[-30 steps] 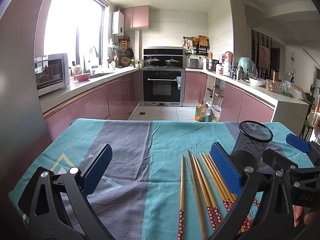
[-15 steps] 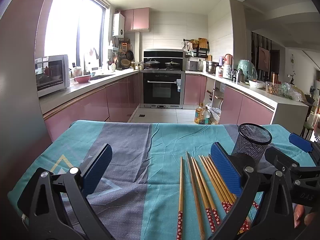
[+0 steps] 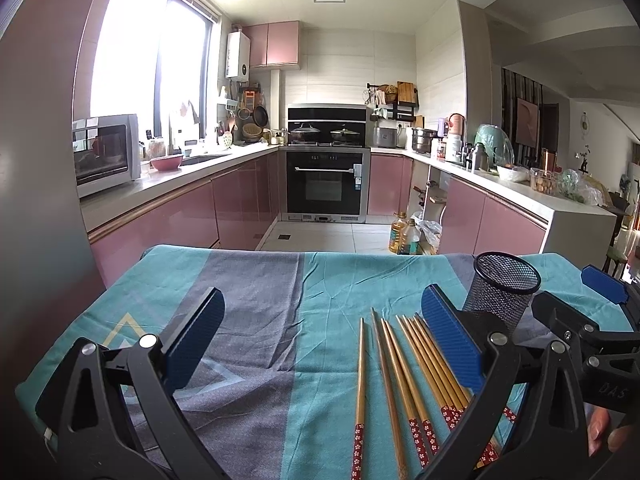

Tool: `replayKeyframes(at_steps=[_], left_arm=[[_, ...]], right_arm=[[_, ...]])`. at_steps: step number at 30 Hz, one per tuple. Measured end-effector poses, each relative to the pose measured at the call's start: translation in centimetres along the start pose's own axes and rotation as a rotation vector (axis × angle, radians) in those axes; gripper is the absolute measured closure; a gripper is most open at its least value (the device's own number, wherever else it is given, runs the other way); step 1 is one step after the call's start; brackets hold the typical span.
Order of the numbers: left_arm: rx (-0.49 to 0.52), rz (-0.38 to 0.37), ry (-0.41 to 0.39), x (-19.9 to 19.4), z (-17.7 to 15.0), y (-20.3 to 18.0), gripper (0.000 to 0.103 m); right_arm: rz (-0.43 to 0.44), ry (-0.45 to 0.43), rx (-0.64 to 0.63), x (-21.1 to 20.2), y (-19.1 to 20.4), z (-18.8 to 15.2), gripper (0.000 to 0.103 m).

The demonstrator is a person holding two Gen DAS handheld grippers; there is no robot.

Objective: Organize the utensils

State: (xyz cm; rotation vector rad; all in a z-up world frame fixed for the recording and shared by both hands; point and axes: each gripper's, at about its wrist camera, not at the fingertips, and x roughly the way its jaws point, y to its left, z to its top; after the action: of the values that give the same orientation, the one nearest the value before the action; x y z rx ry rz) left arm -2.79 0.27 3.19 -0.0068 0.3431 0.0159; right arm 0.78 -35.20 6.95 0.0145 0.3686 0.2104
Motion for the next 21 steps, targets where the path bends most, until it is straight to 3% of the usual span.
replayKeyframes(at_steps=[21], left_arm=[[-0.001, -0.005, -0.005, -0.14, -0.05, -0.11, 0.006]], right_arm=[[-0.044, -0.033, 0.004, -0.66, -0.21, 0.29, 0.007]])
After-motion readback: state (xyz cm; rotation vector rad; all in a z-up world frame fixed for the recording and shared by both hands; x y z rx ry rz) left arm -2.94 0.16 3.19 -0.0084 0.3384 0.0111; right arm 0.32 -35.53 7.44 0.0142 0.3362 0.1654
